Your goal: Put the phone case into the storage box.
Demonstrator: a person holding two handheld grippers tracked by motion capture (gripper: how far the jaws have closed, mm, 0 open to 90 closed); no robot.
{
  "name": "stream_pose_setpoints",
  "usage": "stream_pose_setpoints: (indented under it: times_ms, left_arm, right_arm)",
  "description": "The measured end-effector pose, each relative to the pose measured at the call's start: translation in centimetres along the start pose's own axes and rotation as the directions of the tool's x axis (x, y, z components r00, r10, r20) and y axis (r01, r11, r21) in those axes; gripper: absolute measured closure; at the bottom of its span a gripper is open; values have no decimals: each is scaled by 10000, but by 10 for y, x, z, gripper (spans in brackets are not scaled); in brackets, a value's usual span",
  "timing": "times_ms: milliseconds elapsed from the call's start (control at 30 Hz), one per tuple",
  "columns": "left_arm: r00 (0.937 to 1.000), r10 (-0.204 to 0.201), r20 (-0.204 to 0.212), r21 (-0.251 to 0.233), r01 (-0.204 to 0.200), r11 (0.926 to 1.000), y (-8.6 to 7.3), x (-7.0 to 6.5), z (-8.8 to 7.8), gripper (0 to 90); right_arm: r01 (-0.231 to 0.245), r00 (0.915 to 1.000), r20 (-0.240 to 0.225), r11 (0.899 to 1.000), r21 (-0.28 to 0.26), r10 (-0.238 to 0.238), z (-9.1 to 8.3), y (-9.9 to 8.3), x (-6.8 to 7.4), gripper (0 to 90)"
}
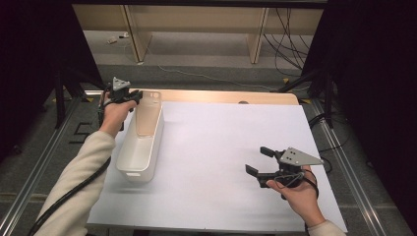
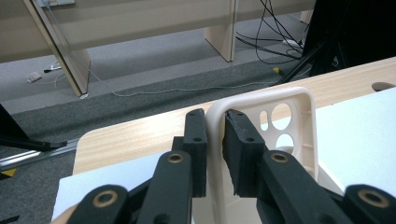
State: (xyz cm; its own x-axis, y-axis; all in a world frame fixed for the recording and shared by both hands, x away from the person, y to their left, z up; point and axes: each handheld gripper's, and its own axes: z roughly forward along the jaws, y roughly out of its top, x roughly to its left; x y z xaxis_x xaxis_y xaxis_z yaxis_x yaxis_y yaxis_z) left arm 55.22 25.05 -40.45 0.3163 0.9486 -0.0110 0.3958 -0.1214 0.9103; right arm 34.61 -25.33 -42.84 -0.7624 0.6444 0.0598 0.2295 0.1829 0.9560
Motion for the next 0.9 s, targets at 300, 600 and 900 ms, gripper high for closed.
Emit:
stream_pose_setpoints:
  times_ms: [300,600,900]
  left_arm:
    - [10000,70,-37,103,-69,9999,0,1,2,775]
    - [9999,-4,-109,213,6,9998,0,0,4,747]
    - [9999,-99,-134,312,103,9995,0,-1,5,698]
  right_arm:
    - [-185,9998,-81,9998,123,186,-1,0,2,160]
    - [-91,10000,-28,9999,56,91,-1,0,0,160]
    - [2,10000,2,10000,3,-2,-1,0,0,160]
